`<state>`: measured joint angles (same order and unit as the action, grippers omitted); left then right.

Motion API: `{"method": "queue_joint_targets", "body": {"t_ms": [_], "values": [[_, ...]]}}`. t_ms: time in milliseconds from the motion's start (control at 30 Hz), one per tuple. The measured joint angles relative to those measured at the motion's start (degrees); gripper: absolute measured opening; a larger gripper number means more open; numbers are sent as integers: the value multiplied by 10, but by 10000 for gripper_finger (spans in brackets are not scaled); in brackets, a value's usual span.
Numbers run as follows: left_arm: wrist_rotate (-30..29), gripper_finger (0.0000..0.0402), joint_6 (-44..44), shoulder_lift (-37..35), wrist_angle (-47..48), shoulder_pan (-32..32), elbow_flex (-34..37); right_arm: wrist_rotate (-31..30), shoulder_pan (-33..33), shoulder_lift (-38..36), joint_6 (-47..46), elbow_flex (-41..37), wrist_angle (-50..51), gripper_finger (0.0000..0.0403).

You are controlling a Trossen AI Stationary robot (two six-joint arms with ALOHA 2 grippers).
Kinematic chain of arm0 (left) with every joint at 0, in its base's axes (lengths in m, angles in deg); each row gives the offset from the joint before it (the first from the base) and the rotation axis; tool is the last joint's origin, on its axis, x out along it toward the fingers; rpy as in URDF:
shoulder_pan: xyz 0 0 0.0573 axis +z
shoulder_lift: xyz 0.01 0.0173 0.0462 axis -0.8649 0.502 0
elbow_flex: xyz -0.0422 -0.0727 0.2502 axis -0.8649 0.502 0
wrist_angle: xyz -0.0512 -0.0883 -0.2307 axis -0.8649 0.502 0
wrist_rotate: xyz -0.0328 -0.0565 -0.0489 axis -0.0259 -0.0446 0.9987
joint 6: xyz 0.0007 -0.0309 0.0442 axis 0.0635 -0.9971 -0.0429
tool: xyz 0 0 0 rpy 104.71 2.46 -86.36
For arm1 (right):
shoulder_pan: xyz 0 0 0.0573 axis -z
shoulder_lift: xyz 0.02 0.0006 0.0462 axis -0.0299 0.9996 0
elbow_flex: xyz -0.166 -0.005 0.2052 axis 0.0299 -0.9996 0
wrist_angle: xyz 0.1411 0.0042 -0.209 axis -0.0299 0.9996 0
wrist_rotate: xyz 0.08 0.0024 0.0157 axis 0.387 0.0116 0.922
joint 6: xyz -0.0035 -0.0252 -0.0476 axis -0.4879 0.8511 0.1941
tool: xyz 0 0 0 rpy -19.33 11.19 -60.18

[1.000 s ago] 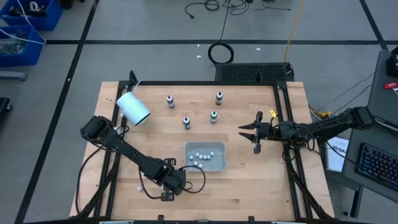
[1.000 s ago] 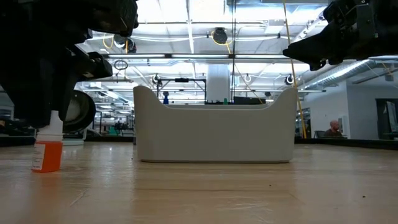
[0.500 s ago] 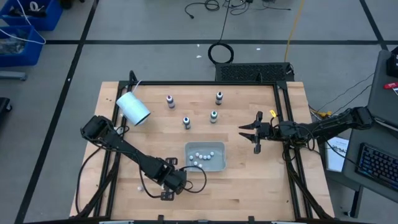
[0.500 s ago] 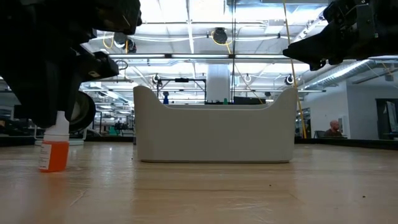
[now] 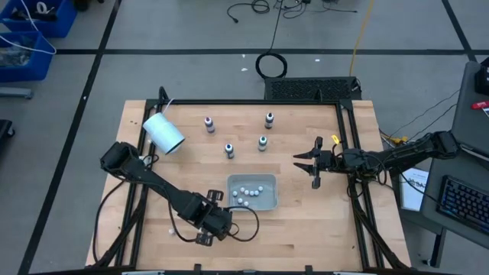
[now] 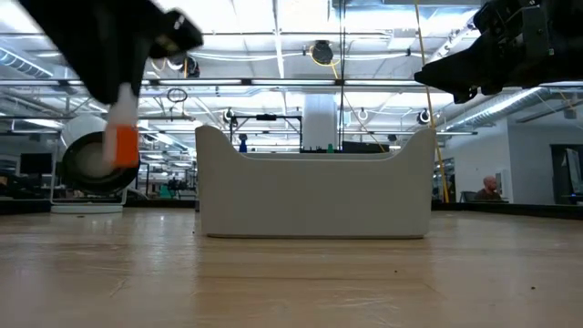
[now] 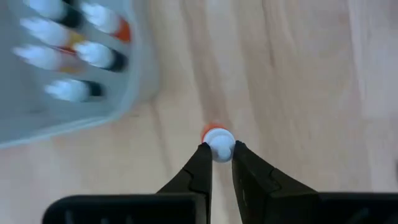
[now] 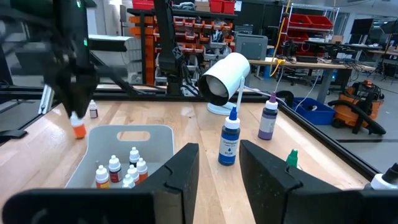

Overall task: Pick & Place food coloring
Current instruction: Put the orange food coloring bottle into the bin

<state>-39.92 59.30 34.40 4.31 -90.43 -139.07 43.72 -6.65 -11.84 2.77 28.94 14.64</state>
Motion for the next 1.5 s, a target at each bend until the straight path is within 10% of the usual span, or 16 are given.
{"method": "queue_joint_targets", "body": {"t_ms": [633,1500], "values": [[-59,43,233,0,85,169,-114,0,0,0,0,0,0,105],[50,40,253,0,-98,236,57,0,0,0,1,0,6,104]]}}
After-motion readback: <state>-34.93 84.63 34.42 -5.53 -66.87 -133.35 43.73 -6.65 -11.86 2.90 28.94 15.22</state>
